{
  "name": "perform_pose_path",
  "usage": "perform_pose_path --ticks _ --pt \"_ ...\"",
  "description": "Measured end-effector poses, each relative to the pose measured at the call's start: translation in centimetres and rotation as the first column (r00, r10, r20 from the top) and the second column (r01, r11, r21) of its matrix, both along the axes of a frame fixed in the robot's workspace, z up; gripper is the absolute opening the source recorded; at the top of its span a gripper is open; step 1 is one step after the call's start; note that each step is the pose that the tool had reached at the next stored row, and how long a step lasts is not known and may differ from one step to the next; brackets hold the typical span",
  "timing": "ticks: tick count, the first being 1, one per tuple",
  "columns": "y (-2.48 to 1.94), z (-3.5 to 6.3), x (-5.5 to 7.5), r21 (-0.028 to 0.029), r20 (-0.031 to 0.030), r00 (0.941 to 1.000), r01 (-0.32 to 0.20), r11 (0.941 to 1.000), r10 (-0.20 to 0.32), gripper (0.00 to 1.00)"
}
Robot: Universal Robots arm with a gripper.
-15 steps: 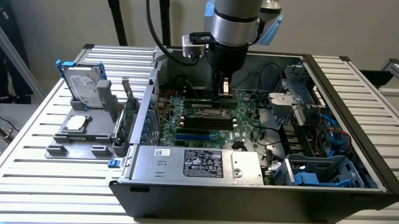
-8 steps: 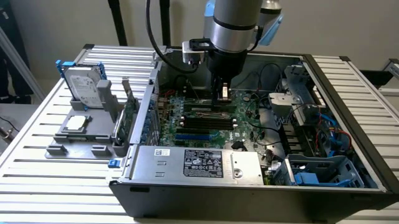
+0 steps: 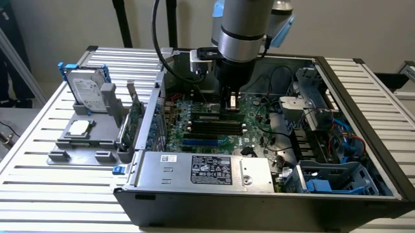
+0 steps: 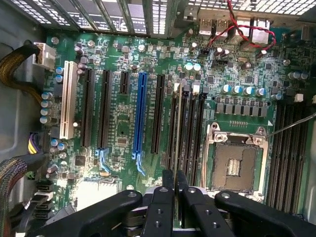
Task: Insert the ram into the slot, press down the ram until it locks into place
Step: 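Insert the ram into the slot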
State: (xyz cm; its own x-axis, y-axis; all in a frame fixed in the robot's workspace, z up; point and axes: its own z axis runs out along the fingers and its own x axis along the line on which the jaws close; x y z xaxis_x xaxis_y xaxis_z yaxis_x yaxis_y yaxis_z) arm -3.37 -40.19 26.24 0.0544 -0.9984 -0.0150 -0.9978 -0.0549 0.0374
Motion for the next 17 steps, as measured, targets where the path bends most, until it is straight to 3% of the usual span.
perform_pose_path --ticks 11,17 --pt "0.00 -1.97 0.1 0.0001 0.0013 0.9999 0.010 0.9999 -0.010 0.13" --pt "0.00 -2.07 0.1 -0.0001 0.0013 0.9999 0.011 0.9999 -0.011 0.13"
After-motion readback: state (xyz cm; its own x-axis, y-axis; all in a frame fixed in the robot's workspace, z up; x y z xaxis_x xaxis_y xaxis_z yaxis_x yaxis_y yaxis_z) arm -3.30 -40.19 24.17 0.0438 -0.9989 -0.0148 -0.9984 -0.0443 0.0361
